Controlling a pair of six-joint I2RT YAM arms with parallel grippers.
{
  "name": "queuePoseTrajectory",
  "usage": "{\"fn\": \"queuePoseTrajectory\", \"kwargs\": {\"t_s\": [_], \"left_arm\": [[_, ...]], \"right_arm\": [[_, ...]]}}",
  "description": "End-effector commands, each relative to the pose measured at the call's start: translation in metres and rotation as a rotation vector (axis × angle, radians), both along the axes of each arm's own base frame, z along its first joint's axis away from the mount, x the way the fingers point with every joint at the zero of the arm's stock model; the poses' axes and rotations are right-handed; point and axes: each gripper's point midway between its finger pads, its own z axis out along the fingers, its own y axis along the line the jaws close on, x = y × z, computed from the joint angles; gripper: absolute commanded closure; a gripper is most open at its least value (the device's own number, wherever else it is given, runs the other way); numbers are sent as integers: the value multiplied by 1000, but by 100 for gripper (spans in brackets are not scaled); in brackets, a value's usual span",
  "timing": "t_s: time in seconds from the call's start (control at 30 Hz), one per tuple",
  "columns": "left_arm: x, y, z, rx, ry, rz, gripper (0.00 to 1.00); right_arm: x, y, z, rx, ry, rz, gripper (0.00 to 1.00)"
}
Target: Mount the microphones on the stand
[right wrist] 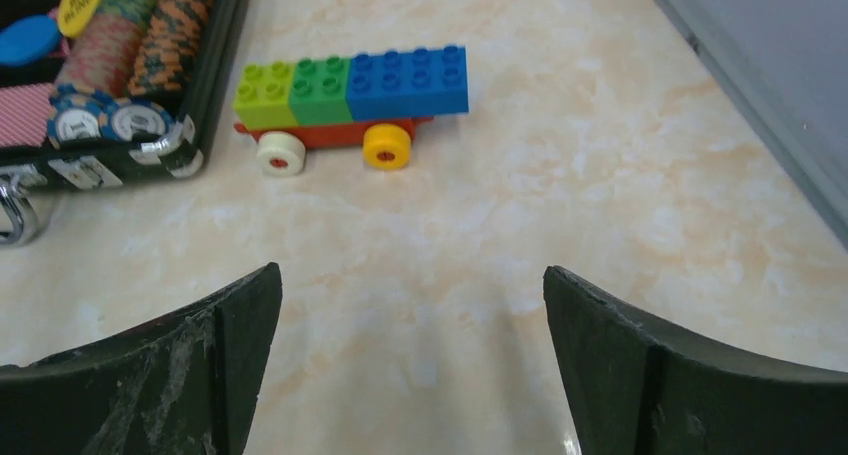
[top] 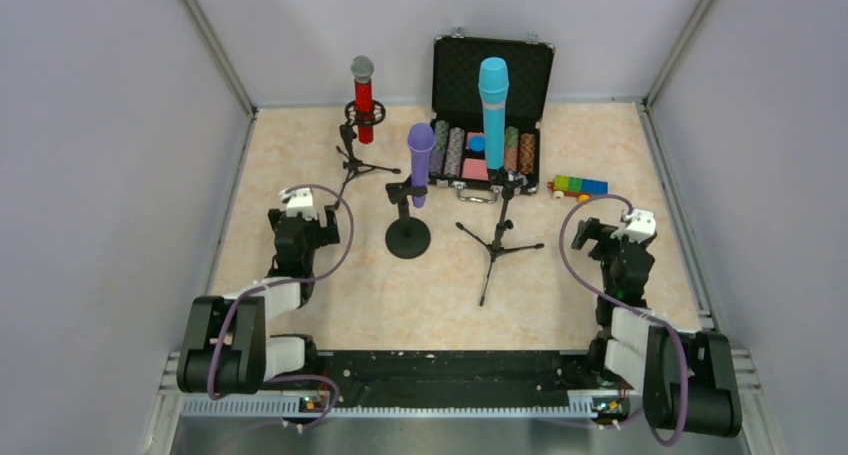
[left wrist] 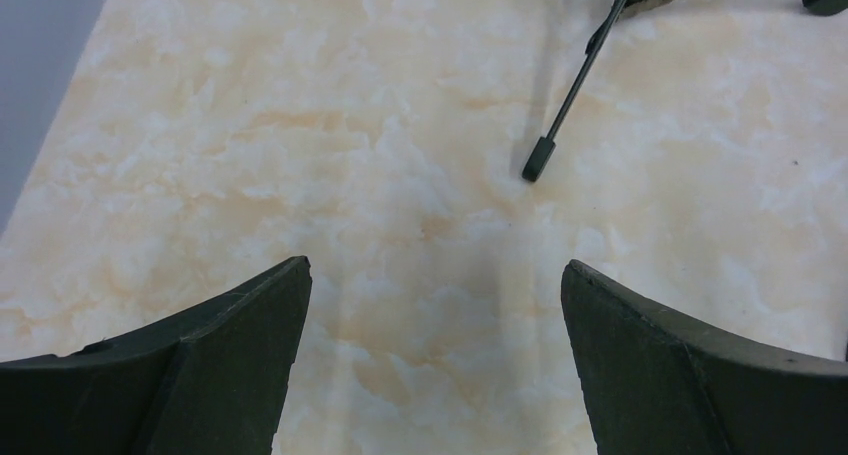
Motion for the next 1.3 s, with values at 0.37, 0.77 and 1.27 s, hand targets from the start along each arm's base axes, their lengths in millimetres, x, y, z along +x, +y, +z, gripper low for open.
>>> {"fn": "queuePoseTrajectory", "kwargs": {"t_s": [0.37, 0.77, 1.27], "left_arm": [[34, 2, 51, 60, -161, -24, 1], [14, 2, 53, 158, -219, -66, 1], [27, -15, 51, 50, -366, -106, 1]], "right_arm": [[40, 14, 45, -40, -253, 113, 1], [46, 18, 42, -46, -239, 142, 1], [48, 21, 42, -51, -231, 159, 1]]}}
